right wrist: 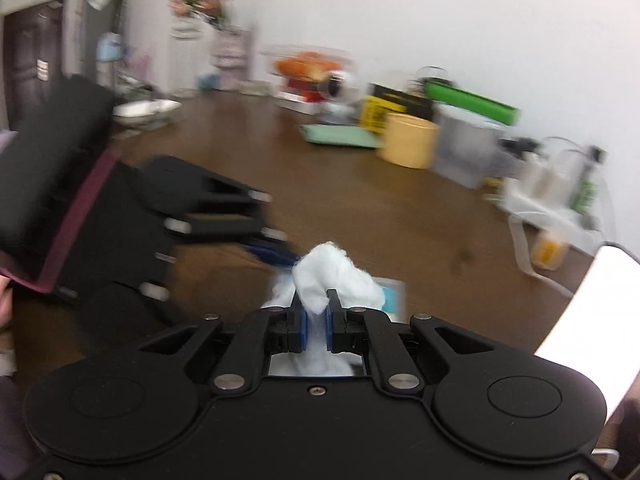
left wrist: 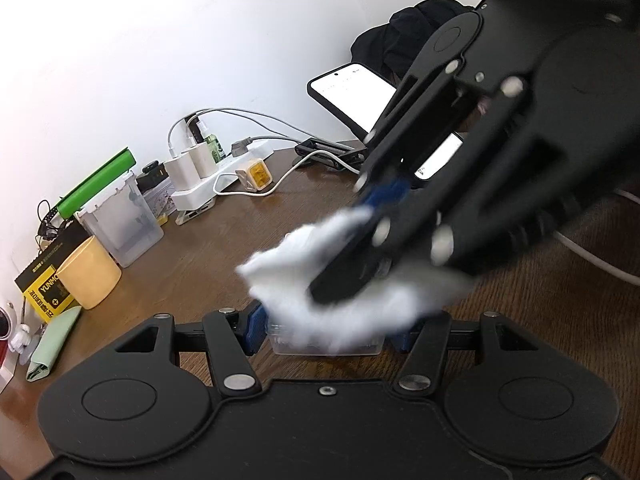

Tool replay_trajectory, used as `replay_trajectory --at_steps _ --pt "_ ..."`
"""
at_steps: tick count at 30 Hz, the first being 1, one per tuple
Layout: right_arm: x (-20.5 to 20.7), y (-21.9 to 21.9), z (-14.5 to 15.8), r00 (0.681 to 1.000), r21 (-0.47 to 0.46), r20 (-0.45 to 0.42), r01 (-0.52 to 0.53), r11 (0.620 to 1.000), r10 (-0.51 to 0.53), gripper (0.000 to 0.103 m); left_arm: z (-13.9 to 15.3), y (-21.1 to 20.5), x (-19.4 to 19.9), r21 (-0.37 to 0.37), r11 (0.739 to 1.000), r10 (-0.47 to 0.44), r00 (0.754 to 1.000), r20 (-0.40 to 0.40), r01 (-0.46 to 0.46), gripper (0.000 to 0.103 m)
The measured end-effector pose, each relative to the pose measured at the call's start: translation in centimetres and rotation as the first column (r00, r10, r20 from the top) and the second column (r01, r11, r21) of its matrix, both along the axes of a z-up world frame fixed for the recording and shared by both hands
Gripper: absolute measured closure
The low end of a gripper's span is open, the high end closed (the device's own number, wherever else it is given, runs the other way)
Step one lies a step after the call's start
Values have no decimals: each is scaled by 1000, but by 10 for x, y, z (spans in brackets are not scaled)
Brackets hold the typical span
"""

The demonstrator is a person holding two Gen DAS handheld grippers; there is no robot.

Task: Clean container
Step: 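Press the cotton down onto the box lid and rub with the right gripper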

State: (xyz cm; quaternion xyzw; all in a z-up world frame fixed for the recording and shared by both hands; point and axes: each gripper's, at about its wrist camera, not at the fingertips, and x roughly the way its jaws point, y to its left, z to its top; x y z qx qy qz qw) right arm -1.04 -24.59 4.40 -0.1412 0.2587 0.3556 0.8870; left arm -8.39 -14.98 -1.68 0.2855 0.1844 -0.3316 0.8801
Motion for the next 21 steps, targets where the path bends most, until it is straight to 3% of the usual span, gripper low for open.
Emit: replay_trajectory --at_steps 9,13,17,21 --pt "20 -16 1 985 -56 61 164 985 -161 94 1 -1 -4 6 1000 -2 1000 11 2 46" --pt "6 -20 0 990 -72 41 134 988 -131 94 1 -1 -5 10 1000 -2 1000 17 2 46" --pt "-2 -8 3 999 -24 0 51 998 -51 94 1 -1 -4 12 1000 -6 1000 17 6 46" --pt "6 7 1 997 -26 46 60 998 -59 94 2 1 -2 6 1000 -2 1000 7 2 46"
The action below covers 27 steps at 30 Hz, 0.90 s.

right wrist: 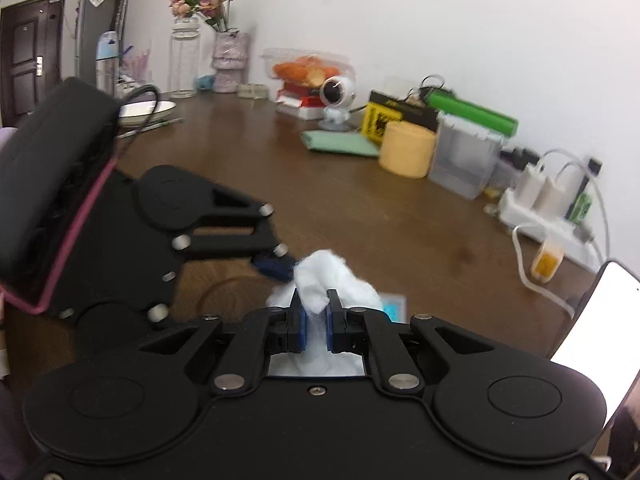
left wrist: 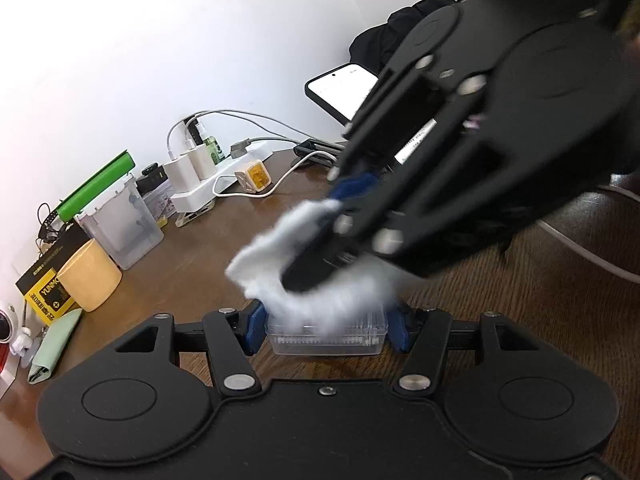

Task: Clean container
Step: 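Press the cotton down onto the box lid and rub with the right gripper, then wipe the box lid again with the cotton in the right gripper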

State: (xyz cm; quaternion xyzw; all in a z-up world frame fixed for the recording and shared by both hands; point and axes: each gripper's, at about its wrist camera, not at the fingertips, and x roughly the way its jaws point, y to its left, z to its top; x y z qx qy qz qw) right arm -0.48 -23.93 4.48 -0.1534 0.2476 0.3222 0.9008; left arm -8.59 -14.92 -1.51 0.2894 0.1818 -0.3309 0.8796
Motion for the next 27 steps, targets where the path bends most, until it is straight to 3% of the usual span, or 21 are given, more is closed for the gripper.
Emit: replay_trajectory --at_steps 4,7,12,16,21,24,27 --pt "9 -7 -2 997 -72 42 73 995 -70 93 0 0 -1 5 1000 -1 1000 8 1 46" --pt "5 -17 -3 997 -109 20 83 991 -81 94 0 0 0 5 1000 -2 1000 9 2 46" --pt "-7 -12 -1 998 -23 -60 -7 1000 5 94 0 0 -1 5 1000 -4 1000 8 4 46" --pt "-1 -2 -2 1000 13 -5 23 1000 -23 94 0 0 1 4 1000 -2 1000 5 2 46" --pt "12 -13 -3 992 -62 48 119 991 -116 94 0 0 0 5 1000 -4 1000 8 4 46" --pt "10 -28 -4 990 -93 19 142 985 -141 94 1 0 1 4 1000 -5 1000 5 5 46" --pt "0 -30 -3 995 -71 -40 86 994 -89 94 1 1 2 0 1000 -9 1000 -2 9 46"
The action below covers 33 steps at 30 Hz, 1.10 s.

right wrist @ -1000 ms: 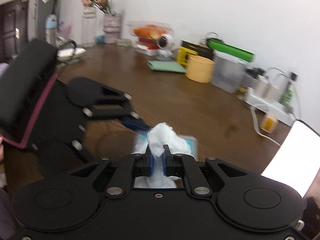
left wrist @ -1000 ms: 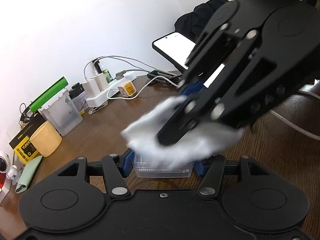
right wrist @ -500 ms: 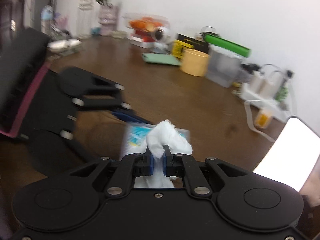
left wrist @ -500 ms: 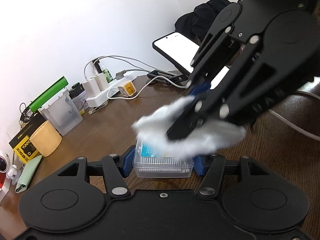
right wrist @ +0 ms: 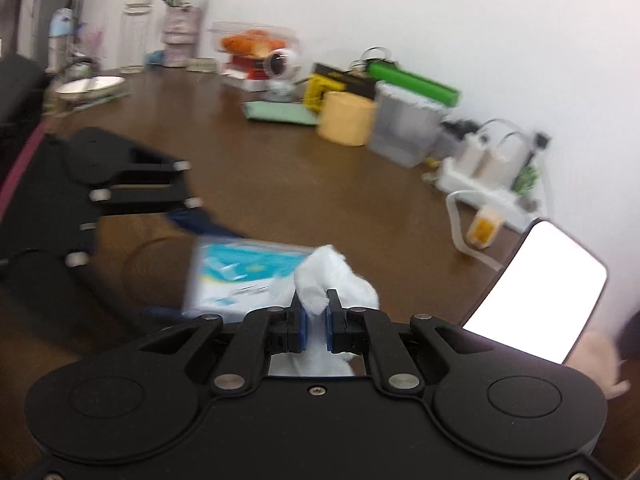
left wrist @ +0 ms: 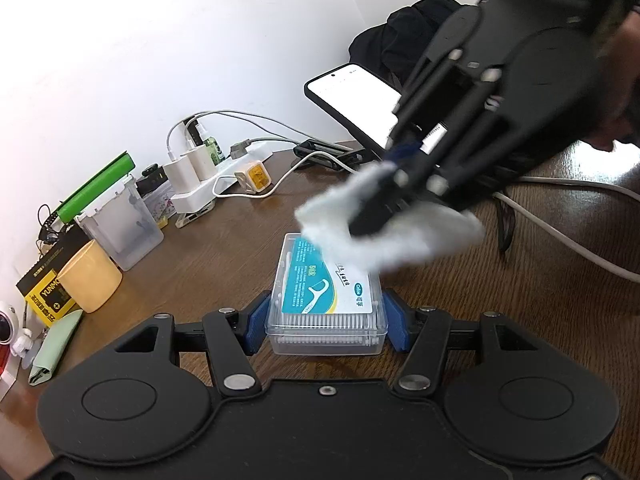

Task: Clean container
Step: 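Wipe the box lid again with the cotton in the right gripper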

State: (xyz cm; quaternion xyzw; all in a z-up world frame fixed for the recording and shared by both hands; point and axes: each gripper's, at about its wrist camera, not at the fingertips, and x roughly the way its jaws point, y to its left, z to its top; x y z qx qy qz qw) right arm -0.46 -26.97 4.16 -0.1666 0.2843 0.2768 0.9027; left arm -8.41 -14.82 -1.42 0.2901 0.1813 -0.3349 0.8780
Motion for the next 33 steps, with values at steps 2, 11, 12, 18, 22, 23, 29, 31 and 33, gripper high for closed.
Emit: replay_trajectory --at_steps 2,11,12,18,22,23,29,31,33 --pt "-6 8 0 998 35 -26 -53 998 54 94 0 0 0 -1 1000 0 1000 -2 0 46" --pt "10 23 2 997 -1 83 5 1000 -5 94 -2 -2 -6 0 1000 1 1000 1 -1 46" --pt "12 18 2 997 -13 79 22 1000 -21 94 -2 -3 -9 1 1000 0 1000 3 0 46" --pt "-1 -1 0 1000 -14 4 6 1000 -6 94 0 -1 1 3 1000 -4 1000 3 4 46" --pt "-9 16 4 996 45 -18 -90 995 90 94 0 0 3 2 1000 -4 1000 -1 4 46" --pt "-9 22 4 995 52 -8 -103 993 103 94 0 0 4 2 1000 -3 1000 -1 3 46" --pt "9 25 3 996 -11 86 -15 1000 15 94 0 0 4 4 1000 -4 1000 3 4 46" --pt "12 15 3 997 -37 81 12 999 -9 94 0 0 4 2 1000 -4 1000 3 4 46" --pt "10 1 1 999 -40 48 23 999 -21 94 0 0 5 2 1000 -5 1000 3 5 46"
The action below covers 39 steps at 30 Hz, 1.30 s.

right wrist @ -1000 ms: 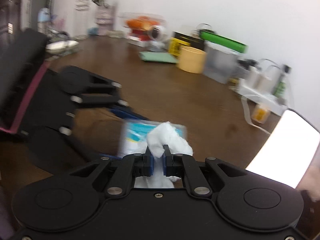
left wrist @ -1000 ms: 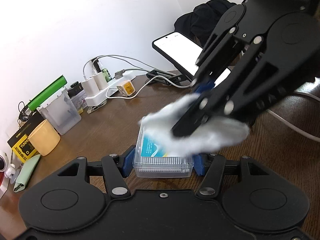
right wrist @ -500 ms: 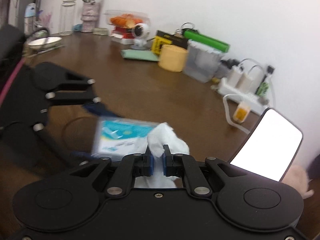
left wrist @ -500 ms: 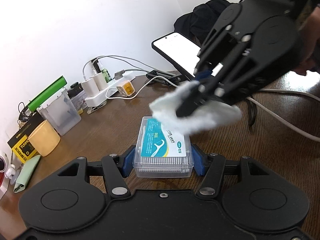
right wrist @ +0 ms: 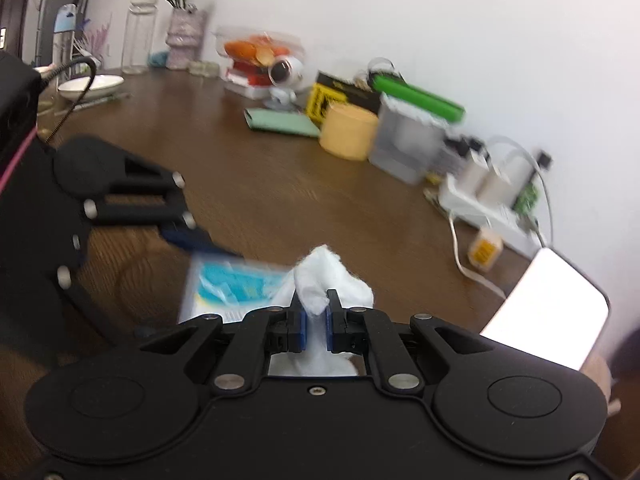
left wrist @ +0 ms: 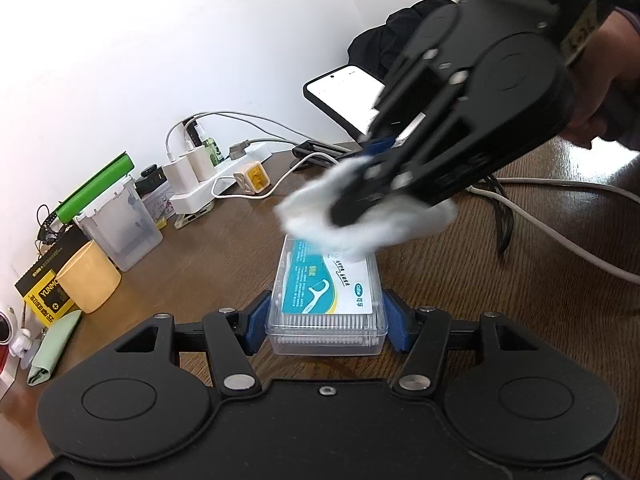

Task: Clean container
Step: 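Wipe the box lid again with the cotton in the right gripper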

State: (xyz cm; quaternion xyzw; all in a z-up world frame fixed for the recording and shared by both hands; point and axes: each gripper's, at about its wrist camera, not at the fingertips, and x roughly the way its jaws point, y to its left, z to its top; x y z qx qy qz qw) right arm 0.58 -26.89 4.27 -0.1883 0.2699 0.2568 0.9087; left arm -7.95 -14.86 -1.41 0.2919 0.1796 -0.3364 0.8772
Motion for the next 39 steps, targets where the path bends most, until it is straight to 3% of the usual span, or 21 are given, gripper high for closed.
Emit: replay_trajectory --at_steps 5,8,11,15,20,26,31,35,39 --pt "-20 3 -1 993 77 -77 -85 993 91 94 -3 -3 -13 -1 1000 2 1000 2 -2 46" --pt "-21 20 0 991 121 -34 -124 985 129 94 -3 -3 -14 0 1000 4 1000 2 -4 46" --pt "-6 27 0 995 149 4 -100 984 100 94 -3 -2 -15 -6 1000 16 1000 -6 -16 46" --pt "3 19 0 999 68 48 -22 997 19 94 -3 -3 -20 0 1000 8 1000 6 -8 46" --pt "0 -7 -5 999 41 -7 46 998 -46 94 -2 -2 -24 -1 1000 2 1000 4 -2 46" --pt "-22 5 -6 997 101 -55 -43 994 49 94 -3 -3 -41 -1 1000 2 1000 5 -2 46" --pt "-18 33 -1 991 117 9 -134 984 134 94 -2 -6 -52 -1 1000 5 1000 4 -5 46" --pt "11 25 5 998 75 45 -36 997 33 94 -2 -9 -61 5 1000 5 1000 15 -5 46" --pt "8 10 1 999 34 39 19 999 -21 94 -2 -10 -71 0 1000 4 1000 9 -4 46"
